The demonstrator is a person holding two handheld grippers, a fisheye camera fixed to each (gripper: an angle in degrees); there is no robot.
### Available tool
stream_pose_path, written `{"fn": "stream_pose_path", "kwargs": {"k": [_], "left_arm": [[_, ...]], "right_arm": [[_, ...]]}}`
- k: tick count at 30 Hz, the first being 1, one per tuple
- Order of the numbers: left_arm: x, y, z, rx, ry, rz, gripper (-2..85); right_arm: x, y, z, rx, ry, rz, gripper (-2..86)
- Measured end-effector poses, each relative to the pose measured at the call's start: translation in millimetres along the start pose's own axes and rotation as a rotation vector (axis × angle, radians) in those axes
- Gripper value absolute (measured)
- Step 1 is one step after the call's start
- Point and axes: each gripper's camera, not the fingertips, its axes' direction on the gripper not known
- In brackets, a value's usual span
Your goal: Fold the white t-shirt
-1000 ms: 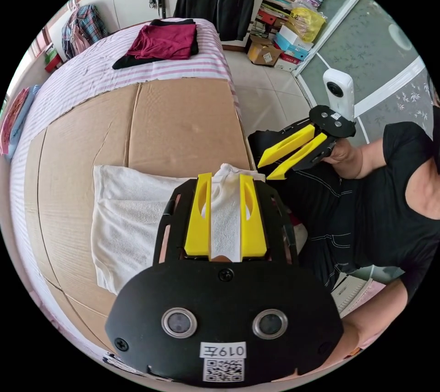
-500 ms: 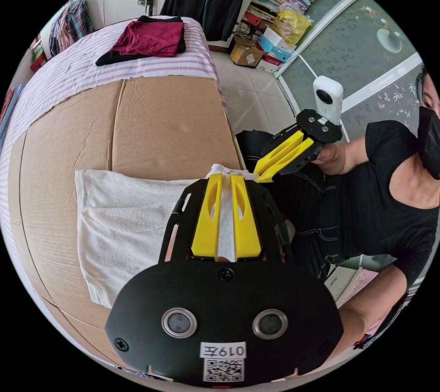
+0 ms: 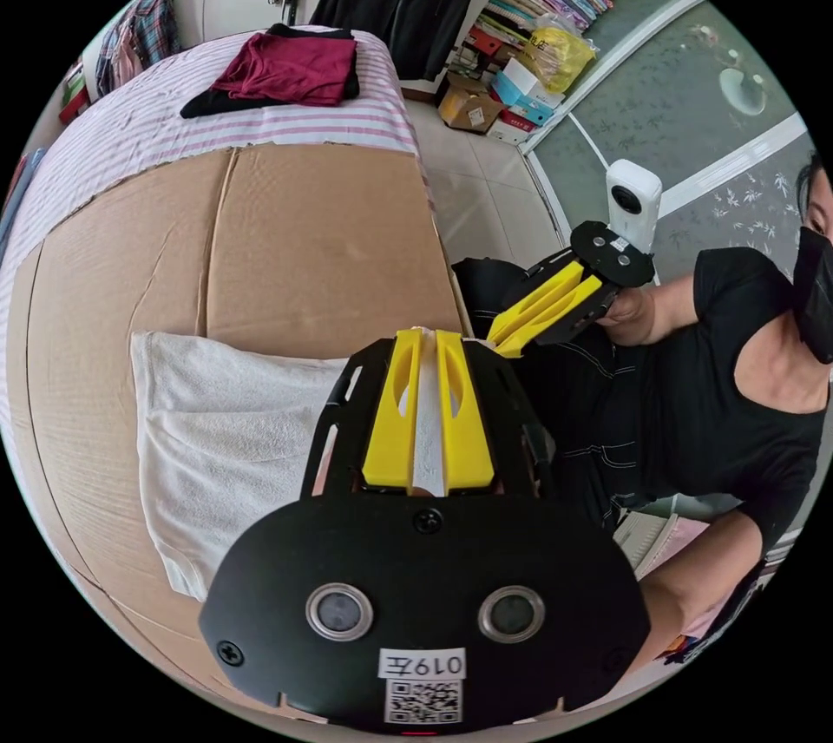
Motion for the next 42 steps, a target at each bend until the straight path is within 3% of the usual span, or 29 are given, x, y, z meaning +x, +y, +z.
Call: {"fn": "stream_pose_path", "kwargs": {"k": [4,15,25,32,37,42], "left_arm": [[-13.4,-0.9,-12.6,0.049,0.044,-0.015,0.8],[-38.2,-13.9,8.6,-0.023,0.034,-0.089,0.9],[-44.6,-5.6,4.2,0.006,0.068,-0.138,0.8],[-27.7,-7.6,-2.5,-0.043,-0.025,-0.112,0.8],[-13.1,-9.0,-5.2,-0.086,-0.081,-0.088,0.7],[-3.0,5.3,-23.1,-0.054,-0.096,-0.059,0.7]], "right_arm": [[7.9,-14.9,0.3,-0.011,-0.017,0.032,0.5],[14.2,-56.1,5.2,-0.066,-0.049,0.092,0.6],[33.1,-75.0,-4.1,-0.031,-0.213,0.206,0.6],[-22.9,-102.6,-26.1,0.081,-0.080,0.070,0.3],[-50.2,-120.5,25.0,-0.063,-0.028,0.031,-0.2],[-70.6,-127.8,19.1,-0.038,-0.031,0.016,-0.6]]}}
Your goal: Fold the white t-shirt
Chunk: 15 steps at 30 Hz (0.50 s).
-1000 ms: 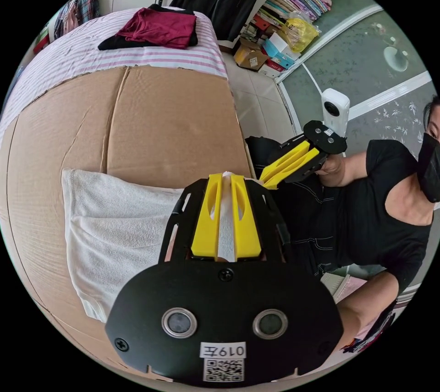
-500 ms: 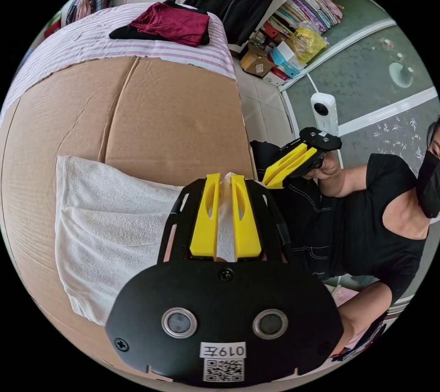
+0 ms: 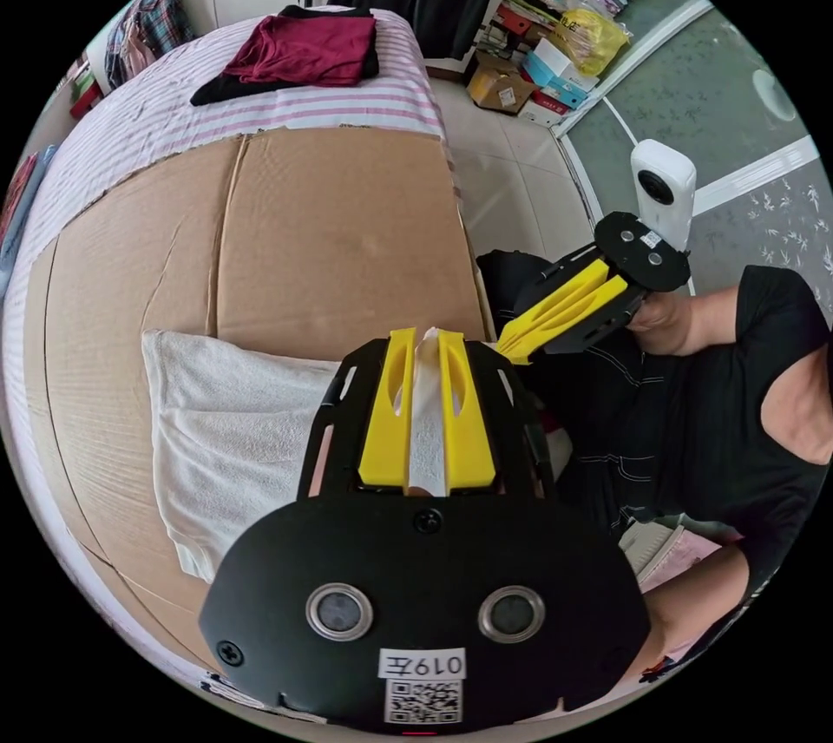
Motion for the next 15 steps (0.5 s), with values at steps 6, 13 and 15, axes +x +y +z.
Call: {"fn": "stream_pose_path", "kwargs": {"k": [6,13,15], "left_arm": [[-24.4,48.9,-64.9,0.311,0.066,-0.080,0.8],[-45.3,112.3,-105.3,0.471,-0.001,-0.174,1.0],[-40.0,122.3,-101.0,0.379,-0.063,-0.142,1.3]], "right_arm": [[-44.5,-48.2,-49.3,0.204,0.009,-0.213,-0.8],[-78.1,-147.5,-41.0,0.202,-0.198,-0.442,-0.6],[-76.9,-144.7,-2.8,0.084,-0.109,-0.471,-0.1]]}}
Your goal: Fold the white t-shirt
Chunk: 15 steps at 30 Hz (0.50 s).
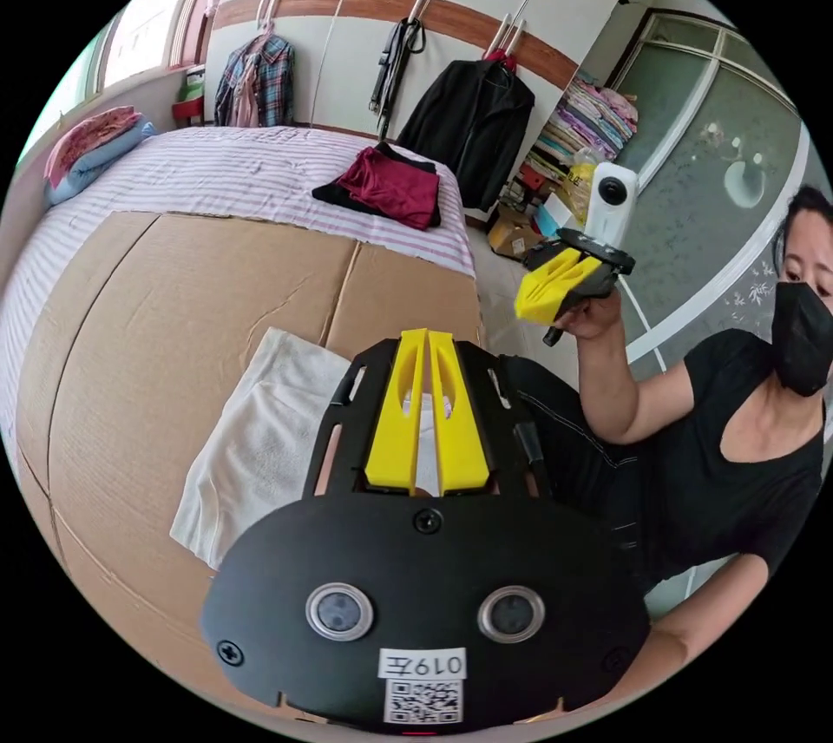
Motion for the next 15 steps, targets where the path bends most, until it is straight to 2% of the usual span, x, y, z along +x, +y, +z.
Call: {"fn": "stream_pose_path", "kwargs": {"k": [2,4,6,10,15], "left_arm": [[-2.4,7.4,2.2,-0.068,-0.067,-0.003,1.7],[-14.2,16.0,-2.3,-0.079,-0.141,-0.048,2.4],[-41.5,30.0,-19.0,-0.011,-0.191,-0.142,3.7],[-84.7,43.7,-38.3,0.069,-0.145,-0.264,6.9],[-114.2,35.9,-25.9,-0.055,-0.186,-0.263,8.8]], "right_arm": [[25.4,21.1,36.7,-0.108,0.034,0.094,3.4],[48.8,27.6,41.7,-0.092,-0.040,0.166,5.4],[58.9,27.1,38.5,-0.046,-0.088,0.195,5.8],[60.9,17.1,64.0,-0.104,-0.040,0.207,5.9],[51.4,-6.5,103.3,-0.132,-0.074,0.177,5.8]]}}
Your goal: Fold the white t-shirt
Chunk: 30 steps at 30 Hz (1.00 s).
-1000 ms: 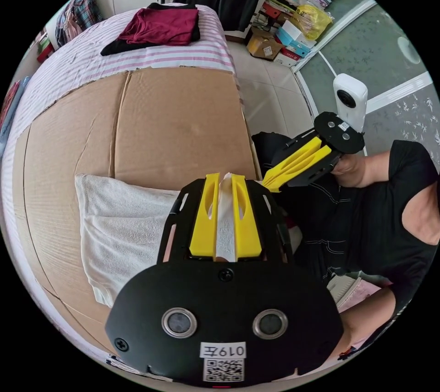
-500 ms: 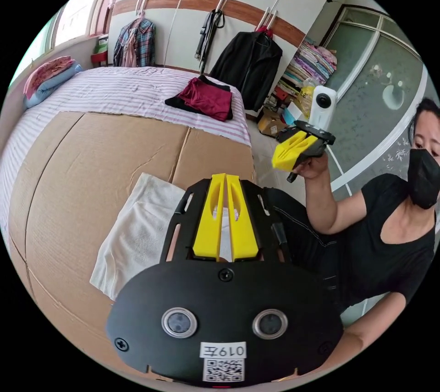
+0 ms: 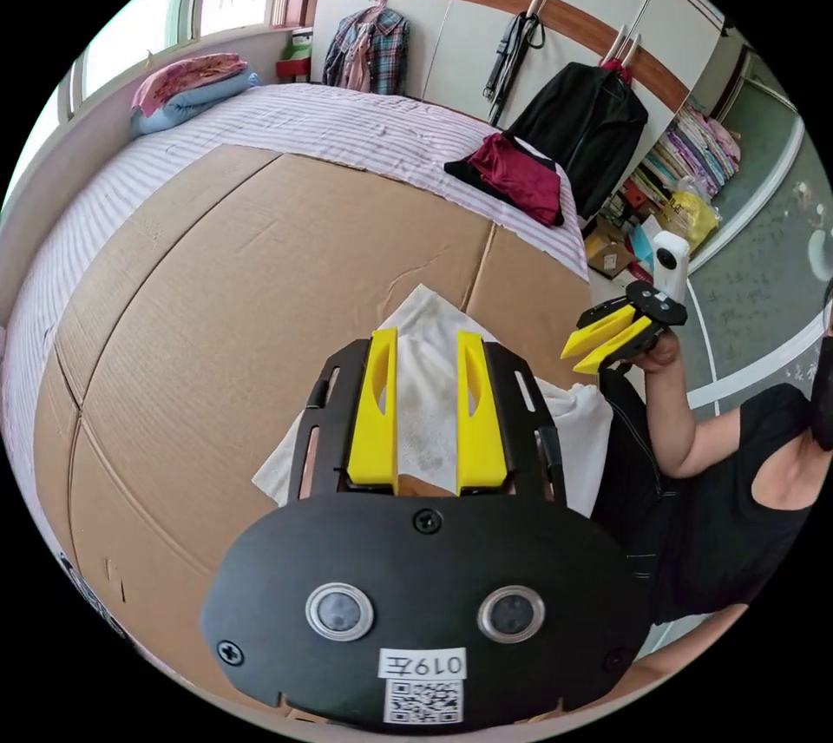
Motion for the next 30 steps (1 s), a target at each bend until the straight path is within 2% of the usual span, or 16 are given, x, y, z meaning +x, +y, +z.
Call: {"fn": "stream_pose_path", "kwargs": {"k": [3,9,14,23,30], "left_arm": [[-13.0,-4.0,11.2,-0.055,-0.012,-0.006,9.2],[-38.7,-6.3,15.6,-0.042,0.058,-0.054,10.1],[-48.1,-10.9,21.1,-0.077,0.036,-0.057,9.7],[-52.1,-14.6,23.7,-0.092,0.028,-0.020,3.2],[-70.3,-8.6,18.2,-0.061,0.066,-0.047,1.1]], "right_arm": [[-4.6,-15.9,20.9,-0.006,0.009,-0.004,5.7],[-14.2,-47.5,45.9,0.087,0.015,-0.012,6.9],[-29.9,-77.6,94.2,-0.091,0.106,-0.049,11.2],[-32.5,-99.8,93.8,-0.041,0.118,-0.077,9.8],[-26.1,-123.5,121.4,-0.155,0.148,-0.061,9.8]]}}
